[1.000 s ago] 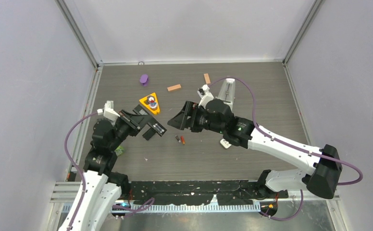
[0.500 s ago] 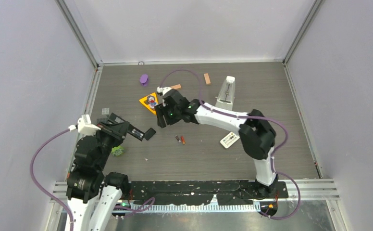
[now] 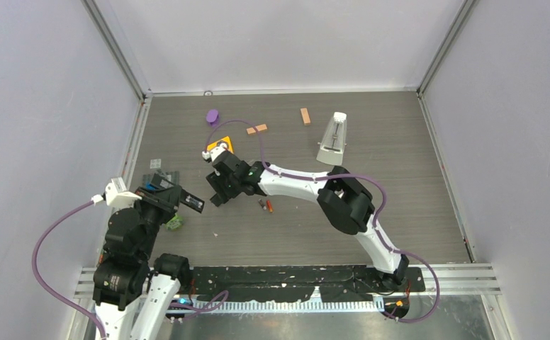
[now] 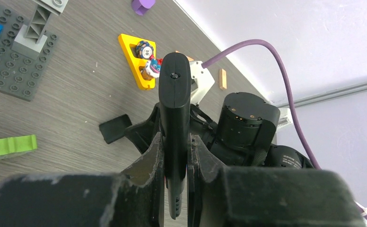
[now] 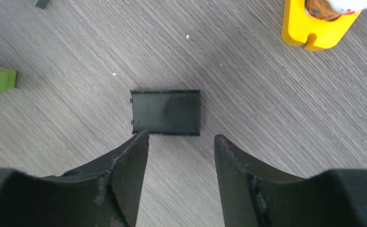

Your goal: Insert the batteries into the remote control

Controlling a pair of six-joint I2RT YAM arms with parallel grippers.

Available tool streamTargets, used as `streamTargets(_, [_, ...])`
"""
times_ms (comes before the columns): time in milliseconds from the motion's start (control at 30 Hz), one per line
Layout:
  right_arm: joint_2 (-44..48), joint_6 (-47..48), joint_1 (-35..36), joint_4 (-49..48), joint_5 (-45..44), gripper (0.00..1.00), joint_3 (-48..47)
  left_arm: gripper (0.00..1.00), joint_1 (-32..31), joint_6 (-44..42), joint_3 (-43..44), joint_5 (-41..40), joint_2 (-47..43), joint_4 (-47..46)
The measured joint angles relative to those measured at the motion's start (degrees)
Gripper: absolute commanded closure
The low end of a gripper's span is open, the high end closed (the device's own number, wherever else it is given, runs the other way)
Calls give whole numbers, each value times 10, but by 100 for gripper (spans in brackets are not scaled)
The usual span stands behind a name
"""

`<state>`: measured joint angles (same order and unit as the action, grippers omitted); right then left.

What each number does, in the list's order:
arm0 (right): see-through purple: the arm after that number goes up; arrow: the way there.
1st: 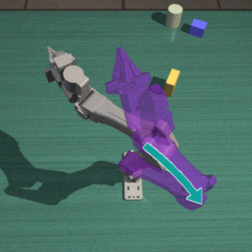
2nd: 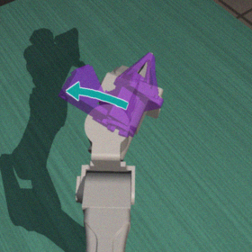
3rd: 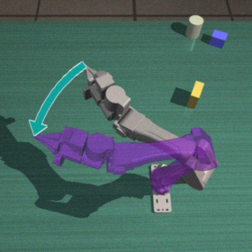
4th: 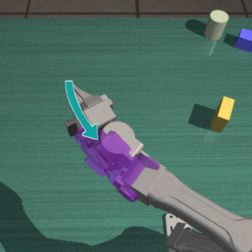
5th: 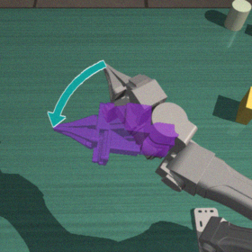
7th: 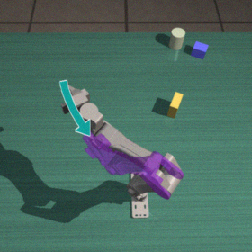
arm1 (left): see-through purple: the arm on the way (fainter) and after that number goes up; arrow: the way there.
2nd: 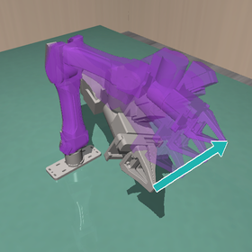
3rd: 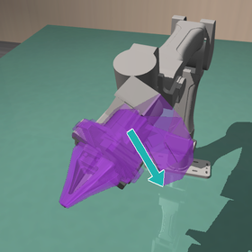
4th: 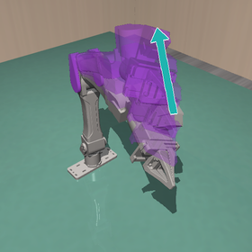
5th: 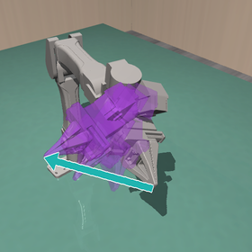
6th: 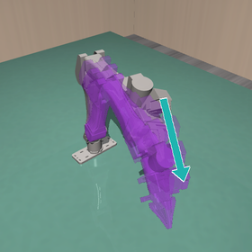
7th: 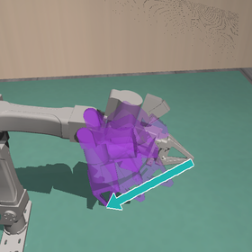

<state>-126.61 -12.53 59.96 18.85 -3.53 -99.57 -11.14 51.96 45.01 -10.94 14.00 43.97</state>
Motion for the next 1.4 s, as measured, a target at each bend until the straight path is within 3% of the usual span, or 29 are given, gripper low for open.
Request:
streamTargets(300, [-61, 15, 10, -5, -56, 69, -40, 100, 0, 0, 0, 3, 0, 7])
streamTargets(433, [-68, 16, 10, -7, -70, 90, -51, 100, 0, 1, 0, 7, 0, 7])
streamTargets(500, [-69, 15, 10, -4, -79, 94, -51, 100, 0, 1, 0, 10, 0, 7])
streamTargets(733, [-52, -22, -1, -16, -86, 95, -22, 100, 0, 1, -11, 35, 0, -5])
streamTargets(967, [110, -114, -64, 12, -54, 95, 151, 100, 0, 1, -48, 109, 31, -58])
streamTargets(1200, [299, -240, -99, 64, -111, 95, 305, 100, 0, 4, -80, 170, 59, -120])
streamTargets(1400, [313, -350, -91, 98, -134, 95, 427, 100, 0, 13, -89, 196, 75, -154])
